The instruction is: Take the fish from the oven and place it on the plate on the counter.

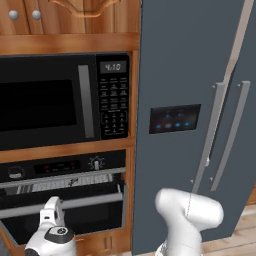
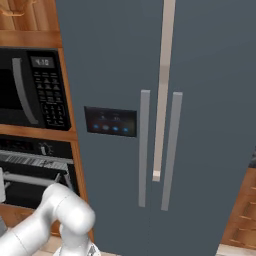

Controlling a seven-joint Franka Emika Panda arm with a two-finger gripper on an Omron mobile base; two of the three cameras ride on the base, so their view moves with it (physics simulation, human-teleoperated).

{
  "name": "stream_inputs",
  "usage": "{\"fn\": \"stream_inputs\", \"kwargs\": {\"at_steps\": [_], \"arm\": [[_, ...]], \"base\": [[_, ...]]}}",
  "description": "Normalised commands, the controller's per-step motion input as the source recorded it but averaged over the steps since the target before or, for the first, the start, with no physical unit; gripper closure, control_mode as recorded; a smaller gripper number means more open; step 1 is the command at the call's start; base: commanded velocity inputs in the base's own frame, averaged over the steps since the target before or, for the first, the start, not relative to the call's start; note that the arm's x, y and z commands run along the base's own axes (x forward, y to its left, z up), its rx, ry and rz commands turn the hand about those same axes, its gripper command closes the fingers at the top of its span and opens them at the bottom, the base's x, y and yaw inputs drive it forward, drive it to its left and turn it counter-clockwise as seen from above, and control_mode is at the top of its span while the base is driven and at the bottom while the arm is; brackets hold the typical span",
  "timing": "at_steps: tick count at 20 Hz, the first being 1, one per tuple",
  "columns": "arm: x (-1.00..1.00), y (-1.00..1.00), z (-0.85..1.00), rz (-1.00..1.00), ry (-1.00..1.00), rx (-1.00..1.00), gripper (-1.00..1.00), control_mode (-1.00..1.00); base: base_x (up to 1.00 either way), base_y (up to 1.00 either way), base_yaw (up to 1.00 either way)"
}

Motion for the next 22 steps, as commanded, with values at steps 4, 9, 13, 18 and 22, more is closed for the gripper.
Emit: {"fn": "stream_inputs", "kwargs": {"at_steps": [4, 9, 13, 18, 22], "arm": [[-0.82, 0.0, -0.85, 0.01, 0.05, 0.03, 1.0, -1.0], [-0.96, 0.0, -0.8, 0.04, 0.0, 0.0, 1.0, -1.0], [-1.0, 0.0, -0.72, 0.03, 0.0, 0.0, 1.0, -1.0], [-1.0, 0.0, -0.67, 0.01, -0.01, 0.0, 1.0, -1.0], [-1.0, 0.0, -0.72, 0.0, -0.03, 0.0, 1.0, -1.0]], "base": [[0.0, 0.0, 0.0], [0.0, 0.0, 0.0], [0.0, 0.0, 0.0], [0.0, 0.0, 0.0], [0.0, 0.0, 0.0]]}}
